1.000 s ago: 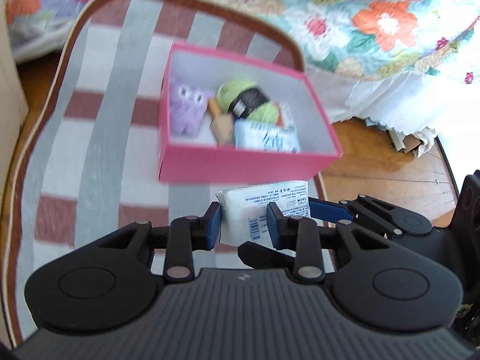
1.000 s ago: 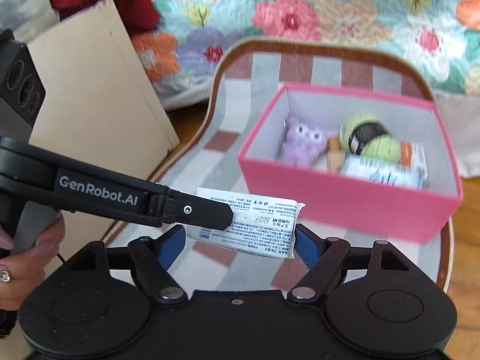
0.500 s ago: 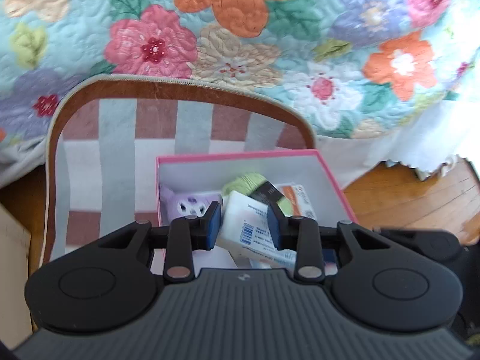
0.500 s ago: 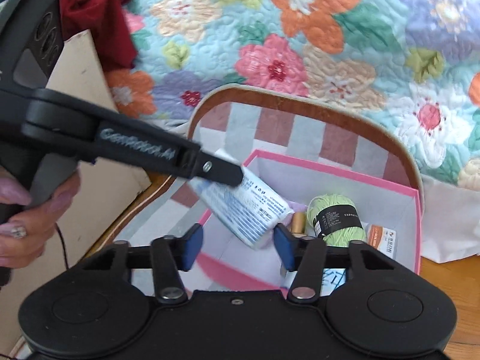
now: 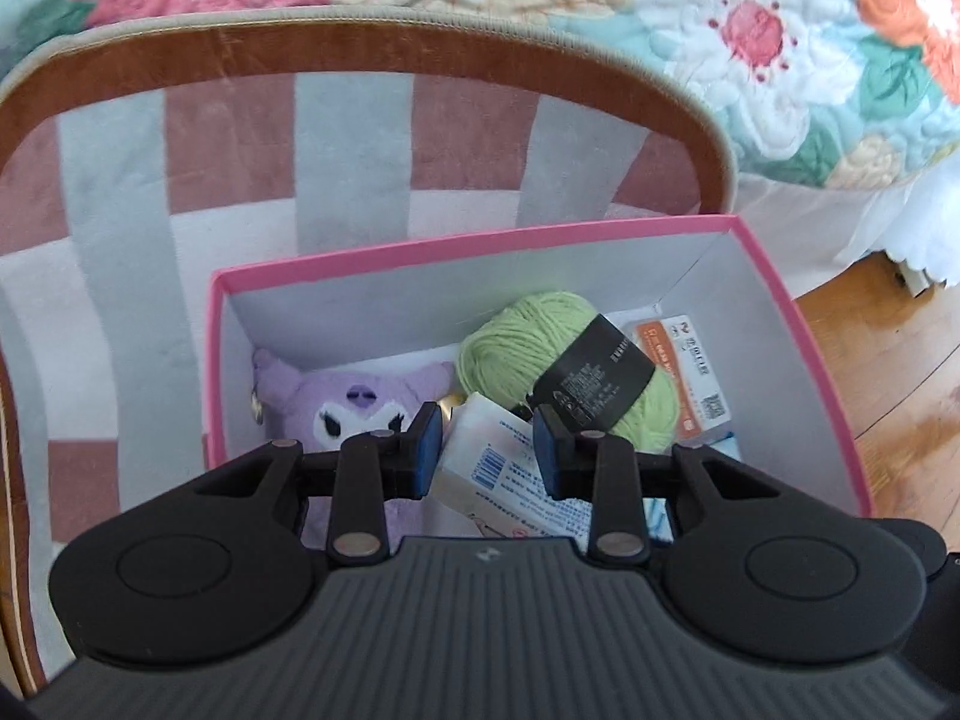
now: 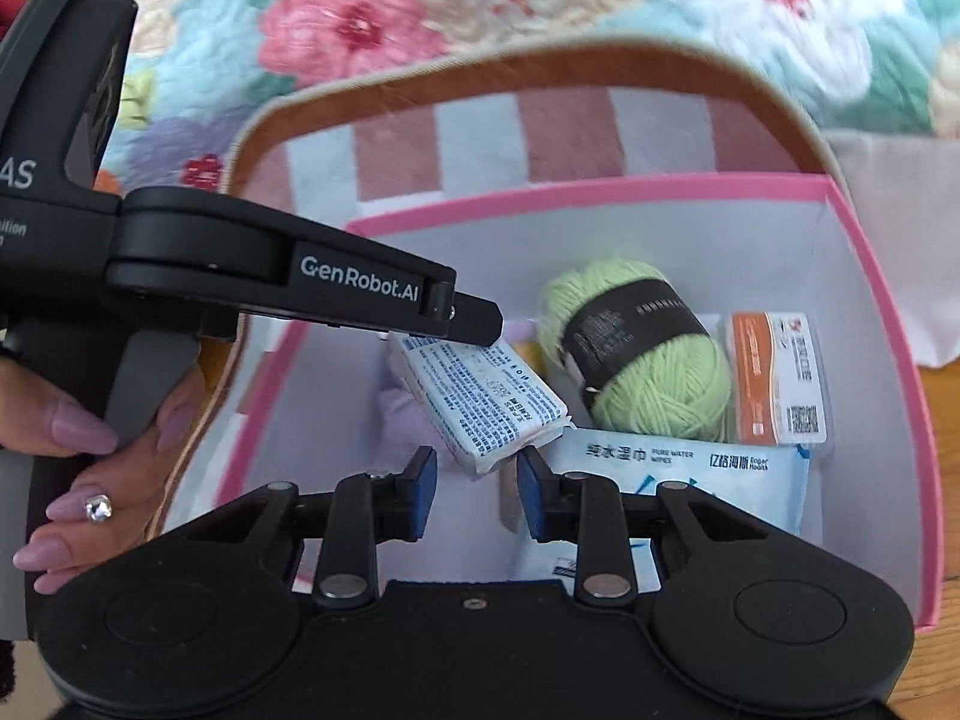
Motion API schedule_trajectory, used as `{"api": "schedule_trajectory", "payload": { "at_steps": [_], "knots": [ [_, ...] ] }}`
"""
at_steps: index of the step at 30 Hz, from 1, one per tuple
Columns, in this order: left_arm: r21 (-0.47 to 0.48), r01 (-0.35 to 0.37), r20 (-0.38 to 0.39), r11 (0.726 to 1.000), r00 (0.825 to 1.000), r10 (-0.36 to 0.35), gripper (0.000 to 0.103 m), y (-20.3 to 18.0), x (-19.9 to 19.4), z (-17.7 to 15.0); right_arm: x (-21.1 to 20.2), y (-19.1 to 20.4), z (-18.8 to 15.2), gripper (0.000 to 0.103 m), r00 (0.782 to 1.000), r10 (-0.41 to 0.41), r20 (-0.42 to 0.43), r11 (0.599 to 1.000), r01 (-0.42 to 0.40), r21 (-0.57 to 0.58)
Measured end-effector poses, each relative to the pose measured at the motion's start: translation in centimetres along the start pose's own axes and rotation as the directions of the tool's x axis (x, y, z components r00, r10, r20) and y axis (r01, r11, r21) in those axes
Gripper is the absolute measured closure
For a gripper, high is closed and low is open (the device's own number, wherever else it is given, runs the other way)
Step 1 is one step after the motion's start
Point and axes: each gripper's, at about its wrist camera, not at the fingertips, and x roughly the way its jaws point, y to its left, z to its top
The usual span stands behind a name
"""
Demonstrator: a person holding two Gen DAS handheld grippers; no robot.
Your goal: Organize objects
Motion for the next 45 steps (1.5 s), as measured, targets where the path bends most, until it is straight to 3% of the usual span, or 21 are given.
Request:
{"api": "schedule_trajectory", "payload": {
  "at_steps": [1, 3, 12, 17, 19, 21, 23, 27, 32, 38, 41, 45],
  "knots": [
    [0.008, 0.004, 0.009, 1.000, 1.000, -0.004, 0.073, 0.0, 0.3, 0.0, 0.4, -0.2, -0.1, 0.079, 1.000, -0.004, -0.008, 1.000, 0.004, 0.005],
    [0.009, 0.001, -0.002, 1.000, 1.000, -0.001, 0.073, 0.3, 1.1, 0.2, 1.1, -0.6, -0.1, 0.082, 1.000, -0.014, -0.009, 1.000, 0.014, 0.016],
    [0.016, -0.015, 0.021, 1.000, 1.000, 0.014, 0.074, 0.4, 3.3, 1.4, 3.7, -1.3, 0.9, 0.083, 0.999, -0.023, -0.049, 0.995, 0.028, 0.094],
    [-0.031, -0.027, 0.045, 0.999, 0.999, 0.028, 0.061, 0.6, 3.1, 1.1, 4.4, -1.4, 1.1, 0.082, 0.998, -0.051, -0.035, 0.990, 0.055, 0.128],
    [-0.039, -0.065, 0.024, 0.997, 0.998, 0.066, 0.058, 0.6, 2.7, 0.8, 4.4, -1.2, 1.0, 0.081, 0.998, -0.061, -0.035, 0.990, 0.064, 0.125],
    [-0.045, -0.183, -0.023, 0.982, 0.983, 0.182, 0.053, 0.1, 2.1, 0.3, 3.9, -1.1, 0.8, 0.081, 0.997, -0.062, -0.039, 0.992, 0.066, 0.109],
    [-0.033, -0.225, -0.038, 0.974, 0.974, 0.224, 0.046, -0.5, 1.0, -0.2, 2.9, -0.7, 0.7, 0.079, 0.997, -0.067, -0.036, 0.995, 0.070, 0.071],
    [-0.097, -0.180, -0.055, 0.979, 0.983, 0.176, 0.040, -0.7, -2.1, -1.0, 0.0, 0.2, 0.5, 0.073, 0.996, -0.090, -0.027, 0.996, 0.089, -0.026],
    [-0.107, -0.188, -0.031, 0.976, 0.982, 0.186, 0.023, -1.7, -7.0, -1.9, -4.7, 0.7, 0.3, 0.070, 0.997, -0.076, -0.022, 0.994, 0.074, -0.077],
    [-0.023, -0.278, 0.021, 0.960, 0.960, 0.278, 0.005, -4.4, -13.8, -3.5, -11.5, 2.4, 0.1, 0.063, 0.997, -0.076, 0.007, 0.989, 0.077, -0.126],
    [-0.002, -0.287, 0.045, 0.958, 0.957, 0.287, 0.004, -5.3, -16.7, -5.0, -14.7, 3.4, -0.2, 0.060, 0.996, -0.087, 0.025, 0.986, 0.090, -0.141],
    [-0.011, -0.279, 0.021, 0.960, 0.960, 0.279, 0.002, -5.7, -19.2, -7.5, -17.7, 4.8, -1.2, 0.054, 0.991, -0.124, 0.056, 0.977, 0.131, -0.168]
  ]
}}
